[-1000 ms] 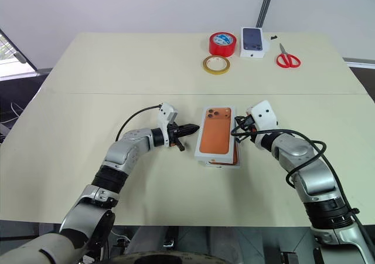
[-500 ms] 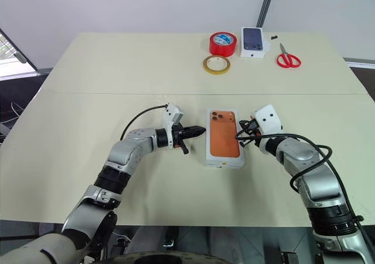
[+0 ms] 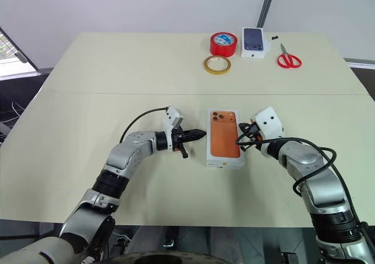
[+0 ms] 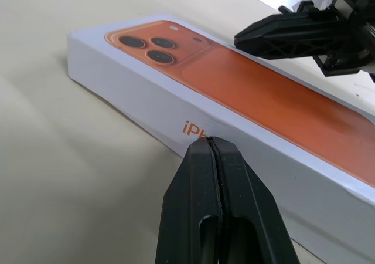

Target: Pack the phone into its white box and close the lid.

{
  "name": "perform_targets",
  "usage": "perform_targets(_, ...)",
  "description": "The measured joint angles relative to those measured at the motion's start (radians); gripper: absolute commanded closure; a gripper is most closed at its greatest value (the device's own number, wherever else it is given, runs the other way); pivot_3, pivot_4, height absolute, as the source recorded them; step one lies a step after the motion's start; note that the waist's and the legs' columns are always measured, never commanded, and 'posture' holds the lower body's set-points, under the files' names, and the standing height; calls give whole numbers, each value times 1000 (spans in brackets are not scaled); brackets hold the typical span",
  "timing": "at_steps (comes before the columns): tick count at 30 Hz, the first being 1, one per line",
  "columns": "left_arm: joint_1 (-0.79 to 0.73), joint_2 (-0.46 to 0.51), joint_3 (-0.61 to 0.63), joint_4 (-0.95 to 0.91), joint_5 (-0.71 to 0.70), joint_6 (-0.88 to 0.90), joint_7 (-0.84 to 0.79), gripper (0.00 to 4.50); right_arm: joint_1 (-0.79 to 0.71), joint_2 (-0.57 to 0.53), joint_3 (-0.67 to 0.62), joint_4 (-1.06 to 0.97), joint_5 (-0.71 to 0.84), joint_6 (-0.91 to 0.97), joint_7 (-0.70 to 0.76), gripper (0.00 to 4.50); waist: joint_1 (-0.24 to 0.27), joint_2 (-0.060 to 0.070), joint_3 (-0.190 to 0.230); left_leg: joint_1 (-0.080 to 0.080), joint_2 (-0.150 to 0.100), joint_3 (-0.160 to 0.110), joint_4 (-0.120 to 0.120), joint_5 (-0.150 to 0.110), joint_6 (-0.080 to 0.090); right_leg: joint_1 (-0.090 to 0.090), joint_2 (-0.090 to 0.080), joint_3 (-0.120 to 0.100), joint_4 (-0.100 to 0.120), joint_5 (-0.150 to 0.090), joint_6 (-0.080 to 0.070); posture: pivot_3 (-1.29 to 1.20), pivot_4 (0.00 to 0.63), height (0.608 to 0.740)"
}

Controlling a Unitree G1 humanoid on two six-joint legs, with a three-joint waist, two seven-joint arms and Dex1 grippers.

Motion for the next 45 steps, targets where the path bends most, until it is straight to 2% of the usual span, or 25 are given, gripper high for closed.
perform_targets(25,84,51,-42,-137,-5,63,-28,4500,51,-41,-8,-108,-1,58,112,4481,-1,0,-1,0,0,0,0,0,0,0,0,0,0,0,0,0,150,740)
perform_targets(33,38,10,-4,-73,-4,19,31,4500,-1,8,-67,10,-1,68,54,4481,0,0,-1,0,0,0,1,0,0,0,0,0,1,0,0,0,150,740)
perform_targets(40,-1,-8,10,-15,13,-22,71,4500,-6,9,-34,81,-79,24,22,4481,-3,0,-1,1,0,0,1,1,-1,0,0,0,2,0,0,0,150,740)
perform_targets(45,8,-17,-3,-12,18,-16,72,4500,-6,41,-28,74,-78,22,32,4481,-1,0,-1,0,-1,0,1,1,-1,0,0,0,2,0,0,0,150,740)
